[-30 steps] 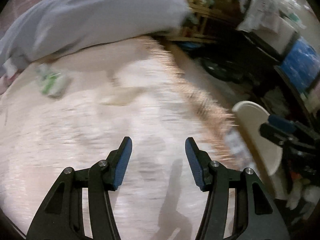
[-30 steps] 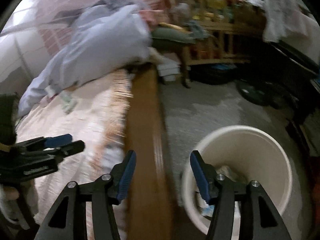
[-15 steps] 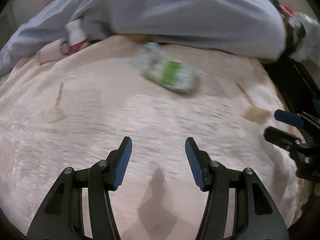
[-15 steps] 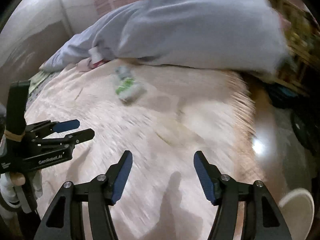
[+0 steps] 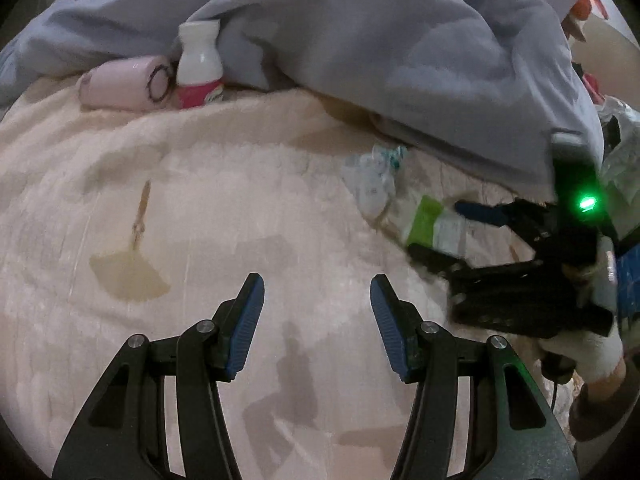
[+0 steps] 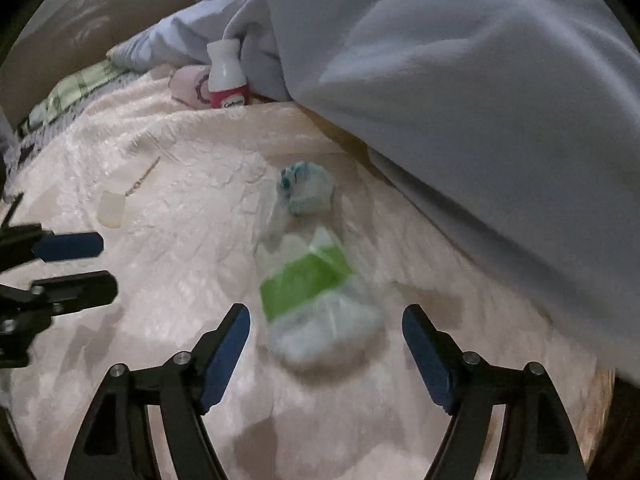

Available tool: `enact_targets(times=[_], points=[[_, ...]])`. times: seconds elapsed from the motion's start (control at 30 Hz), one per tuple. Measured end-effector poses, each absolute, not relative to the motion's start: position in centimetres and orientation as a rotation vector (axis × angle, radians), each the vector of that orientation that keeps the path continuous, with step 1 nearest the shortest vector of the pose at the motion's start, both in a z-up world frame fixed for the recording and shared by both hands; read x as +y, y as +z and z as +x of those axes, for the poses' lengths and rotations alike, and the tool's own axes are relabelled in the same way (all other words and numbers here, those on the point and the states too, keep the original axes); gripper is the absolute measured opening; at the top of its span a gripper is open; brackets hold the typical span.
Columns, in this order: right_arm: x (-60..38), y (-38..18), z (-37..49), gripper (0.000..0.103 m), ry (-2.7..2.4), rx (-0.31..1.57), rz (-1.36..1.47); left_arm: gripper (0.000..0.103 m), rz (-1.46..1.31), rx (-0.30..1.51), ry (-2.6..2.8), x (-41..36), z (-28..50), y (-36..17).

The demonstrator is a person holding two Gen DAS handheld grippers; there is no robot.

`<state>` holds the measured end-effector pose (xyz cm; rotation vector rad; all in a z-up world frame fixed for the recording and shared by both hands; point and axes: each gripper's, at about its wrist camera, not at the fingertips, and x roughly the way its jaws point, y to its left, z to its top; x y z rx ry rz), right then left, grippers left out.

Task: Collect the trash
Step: 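Move both tools back over the bed toward the last trash, then grasp the white-green wipe pack with the right gripper while the left gripper grasps the small plastic bag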

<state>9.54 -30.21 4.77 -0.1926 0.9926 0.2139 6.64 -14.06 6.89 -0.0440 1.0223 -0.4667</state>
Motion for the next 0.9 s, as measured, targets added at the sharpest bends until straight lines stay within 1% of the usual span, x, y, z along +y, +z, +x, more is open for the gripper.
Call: enact_targets(times=[0.1,0.13,0.17,0.2,0.23,0.3,0.5,0.57,0.6,0.63,0.73,0.9], points=[[-30.0,3.2,11.2,0.076,0.218,1.034,-0.218,0.054,-0.046,1.002,-0.486,-15.1,8.0,6.9],[-30.4,3.0,11.1,0.074,0.223,1.026,-0.200,0.054,-0.052,0.996,-0.491,-15.2,8.4,6.9],[-30.7,3.1,10.8,0.053,0.221,1.007,-0.184,0.054,-0.063,0.986,-0.498,-15.8,9.0,6.8],[-31.1,3.4,10.4,0.049,0.216,0.992,-0.165,0.054,-0.068,0.983,-0.502,-16.1,9.3,6.8],[-31.7,3.8,9.6,0.047,0.217,0.987,-0.126,0.054,-0.076,0.980,-0.511,-16.8,9.9,6.6],[-32.6,4.2,8.3,0.041,0.238,0.995,-0.077,0.054,-0.076,0.975,-0.515,-17.9,10.8,6.2],[-35.8,5.3,2.1,0.040,0.208,1.006,-0.015,0.054,-0.041,0.968,-0.469,-22.0,12.7,4.5],[-36.8,5.3,0.2,0.040,0.216,1.004,0.038,0.052,-0.069,0.983,-0.478,-22.5,13.0,4.0],[-37.1,5.3,-0.5,0.040,0.213,1.003,0.051,0.035,-0.089,0.993,-0.493,-22.6,13.1,3.8],[-37.2,5.2,-1.3,0.040,0.213,1.001,0.060,0.026,-0.098,1.013,-0.510,-22.7,13.0,3.6],[-37.2,5.4,-3.7,0.040,0.216,0.983,0.091,0.019,-0.089,1.027,-0.532,-22.6,11.6,3.9],[-37.2,6.4,-6.5,0.040,0.204,0.945,0.117,0.018,-0.053,1.036,-0.560,-21.5,6.3,5.5]])
